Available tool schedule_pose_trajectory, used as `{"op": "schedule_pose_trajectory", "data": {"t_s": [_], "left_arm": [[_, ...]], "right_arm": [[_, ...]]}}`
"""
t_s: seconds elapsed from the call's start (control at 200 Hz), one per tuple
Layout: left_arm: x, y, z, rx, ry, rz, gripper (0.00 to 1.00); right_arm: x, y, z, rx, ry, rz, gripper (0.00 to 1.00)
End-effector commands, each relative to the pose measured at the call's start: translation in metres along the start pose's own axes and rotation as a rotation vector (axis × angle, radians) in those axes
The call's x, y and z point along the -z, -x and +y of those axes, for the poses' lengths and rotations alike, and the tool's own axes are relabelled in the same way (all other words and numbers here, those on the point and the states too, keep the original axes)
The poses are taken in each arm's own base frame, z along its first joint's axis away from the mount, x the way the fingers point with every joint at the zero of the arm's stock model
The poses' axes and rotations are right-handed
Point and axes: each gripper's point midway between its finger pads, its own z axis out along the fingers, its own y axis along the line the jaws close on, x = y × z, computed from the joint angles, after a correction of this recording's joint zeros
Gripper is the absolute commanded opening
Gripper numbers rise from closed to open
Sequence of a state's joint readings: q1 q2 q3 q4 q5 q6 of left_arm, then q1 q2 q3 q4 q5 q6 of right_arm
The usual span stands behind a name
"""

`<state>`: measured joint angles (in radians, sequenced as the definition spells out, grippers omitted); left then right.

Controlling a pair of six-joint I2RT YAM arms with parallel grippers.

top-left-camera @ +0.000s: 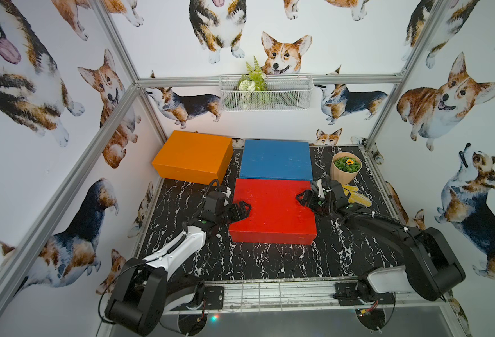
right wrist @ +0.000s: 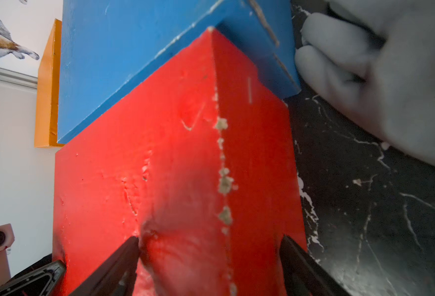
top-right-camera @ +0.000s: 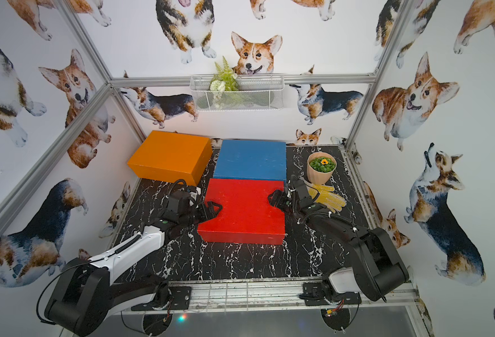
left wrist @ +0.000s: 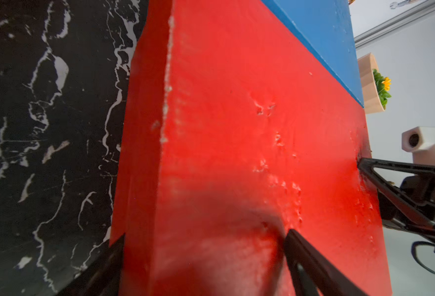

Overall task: Stack the shoeboxes
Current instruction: Pick up the shoebox from the center of the board.

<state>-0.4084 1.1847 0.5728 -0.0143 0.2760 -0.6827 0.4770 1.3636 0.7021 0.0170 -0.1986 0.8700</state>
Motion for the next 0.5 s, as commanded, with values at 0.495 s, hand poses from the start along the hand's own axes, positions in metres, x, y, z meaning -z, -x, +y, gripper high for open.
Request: {"op": "schedule_pose_trajectory", "data": {"t_s": [0.495], "left_arm": [[0.075, 0.01, -0.107, -0.109, -0.147, -0.022, 0.9]], "right_arm": [[0.099, 0.006, 0.073, 0.019, 0.117, -0.044, 0.82]]}}
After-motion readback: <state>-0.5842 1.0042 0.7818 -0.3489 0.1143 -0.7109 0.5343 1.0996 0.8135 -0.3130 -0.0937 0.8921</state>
